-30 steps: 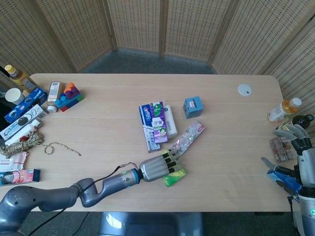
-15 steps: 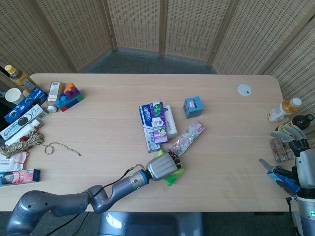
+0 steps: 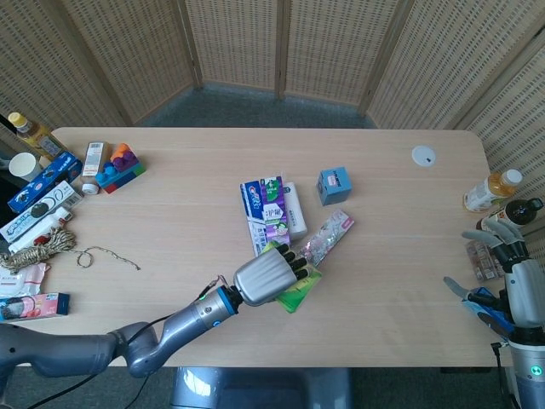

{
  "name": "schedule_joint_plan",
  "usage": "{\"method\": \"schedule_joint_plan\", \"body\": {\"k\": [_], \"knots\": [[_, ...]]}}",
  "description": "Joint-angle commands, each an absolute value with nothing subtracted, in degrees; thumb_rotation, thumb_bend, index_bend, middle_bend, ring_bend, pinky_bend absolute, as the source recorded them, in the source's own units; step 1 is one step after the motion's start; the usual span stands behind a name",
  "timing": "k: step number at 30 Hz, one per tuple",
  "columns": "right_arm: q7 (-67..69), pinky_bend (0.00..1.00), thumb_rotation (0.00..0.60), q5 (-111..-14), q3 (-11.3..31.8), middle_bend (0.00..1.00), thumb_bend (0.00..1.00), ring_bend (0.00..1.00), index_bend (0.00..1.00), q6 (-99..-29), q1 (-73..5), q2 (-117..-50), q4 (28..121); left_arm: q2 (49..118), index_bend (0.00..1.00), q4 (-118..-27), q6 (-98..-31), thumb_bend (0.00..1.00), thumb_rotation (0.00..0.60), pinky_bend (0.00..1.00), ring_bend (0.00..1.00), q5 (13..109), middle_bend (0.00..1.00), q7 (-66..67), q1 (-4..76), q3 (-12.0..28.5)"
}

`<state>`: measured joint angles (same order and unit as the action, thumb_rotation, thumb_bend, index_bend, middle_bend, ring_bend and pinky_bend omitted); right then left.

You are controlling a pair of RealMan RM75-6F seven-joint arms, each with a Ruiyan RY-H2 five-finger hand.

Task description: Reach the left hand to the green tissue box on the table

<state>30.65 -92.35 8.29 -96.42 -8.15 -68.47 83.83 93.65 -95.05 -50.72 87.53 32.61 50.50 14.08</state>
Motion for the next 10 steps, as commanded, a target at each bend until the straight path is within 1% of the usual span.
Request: {"method": "schedule_joint_plan", "body": {"k": [1, 7, 10], "knots": [[30.5, 0.08, 0.6, -92.8, 8.1, 0.36, 0.0, 0.15, 0.27, -96.6, -8.1, -68.4, 84.1, 84.8, 0.82, -104.3, -54.5, 0.15, 0.6, 0.84, 0.79, 85.2, 0.84, 36.6, 48.3, 17.1], [30.2, 0.08, 0.6, -93.3, 7.7, 0.36, 0.0, 0.15, 0.27, -97.1, -7.9, -68.2, 84.6, 76.1, 0.83, -111.9, -57.2, 0.15, 0.6, 0.84, 0.79, 82.6, 0.84, 38.6, 46.2, 18.8], [30.2, 0.07, 0.6, -93.3, 7.9, 0.36, 0.0, 0.15, 0.27, -97.2, -7.9, -68.0, 85.0, 73.7, 0.83, -113.9, -58.6, 0.15, 0.6, 0.85, 0.77, 82.2, 0.83, 38.4, 45.7, 19.3]]}}
